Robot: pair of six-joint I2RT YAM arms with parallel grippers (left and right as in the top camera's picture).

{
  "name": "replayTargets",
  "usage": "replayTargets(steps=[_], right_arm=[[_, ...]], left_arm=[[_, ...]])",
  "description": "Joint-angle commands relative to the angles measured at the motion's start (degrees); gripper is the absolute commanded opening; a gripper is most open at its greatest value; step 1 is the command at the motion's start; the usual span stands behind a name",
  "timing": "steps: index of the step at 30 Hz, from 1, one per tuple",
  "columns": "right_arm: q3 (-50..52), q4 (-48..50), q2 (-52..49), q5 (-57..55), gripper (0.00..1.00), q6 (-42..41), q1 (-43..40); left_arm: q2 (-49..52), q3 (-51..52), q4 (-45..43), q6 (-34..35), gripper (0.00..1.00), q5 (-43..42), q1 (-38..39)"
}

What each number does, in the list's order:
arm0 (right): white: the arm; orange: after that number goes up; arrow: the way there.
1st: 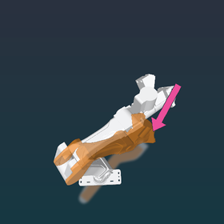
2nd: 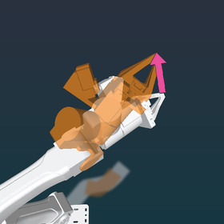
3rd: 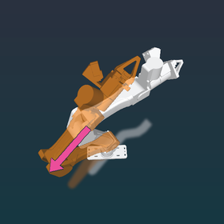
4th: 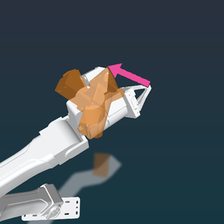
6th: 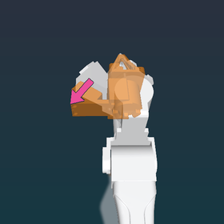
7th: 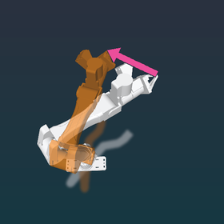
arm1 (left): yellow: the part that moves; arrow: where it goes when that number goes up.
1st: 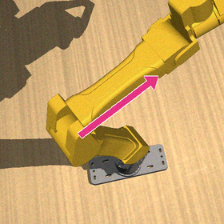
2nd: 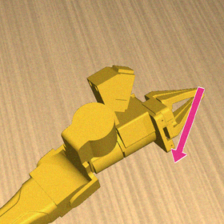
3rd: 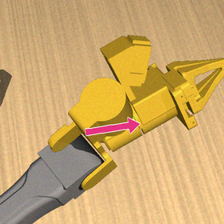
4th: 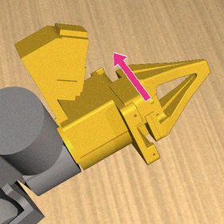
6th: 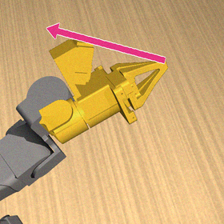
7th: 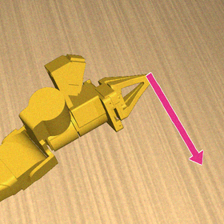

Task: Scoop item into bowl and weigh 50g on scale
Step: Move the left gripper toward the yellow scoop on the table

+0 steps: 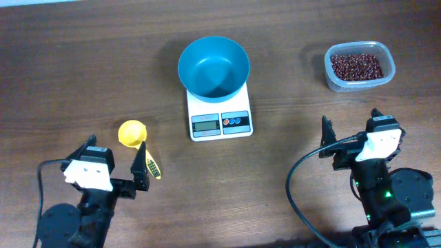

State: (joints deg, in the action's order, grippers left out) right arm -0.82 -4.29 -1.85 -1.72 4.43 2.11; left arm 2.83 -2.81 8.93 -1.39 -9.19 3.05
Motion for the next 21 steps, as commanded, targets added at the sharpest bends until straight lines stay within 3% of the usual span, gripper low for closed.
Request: replayTargets(steps=[1, 10, 14, 17, 21], right_arm=[[0.5, -0.2, -0.2, -0.9, 0.99, -0.6, -0.3], [0.5, -0.2, -0.2, -0.9, 0.99, -0.6, -0.3], [0.5, -0.2, -0.2, -0.9, 0.99, -0.6, -0.3], [0.5, -0.2, -0.2, -0.9, 0.99, -0.6, -0.3], [0.5, -0.2, -0.2, -0.9, 0.99, -0.6, -0.3]], left_arm=[[-0.5, -5.1, 6.7, 0.7, 0.99, -0.4, 0.2], [4.5, -21.0, 20.8, 0.8, 0.99, -0.5, 0.2], [16.0, -31.6, 24.6, 0.7, 0.99, -0.5, 0.2], [28.7, -46.5, 34.2, 0.7, 0.99, -1.1, 0.2], [37.4, -55.7, 40.7, 0.7, 0.99, -10.0, 0.2]])
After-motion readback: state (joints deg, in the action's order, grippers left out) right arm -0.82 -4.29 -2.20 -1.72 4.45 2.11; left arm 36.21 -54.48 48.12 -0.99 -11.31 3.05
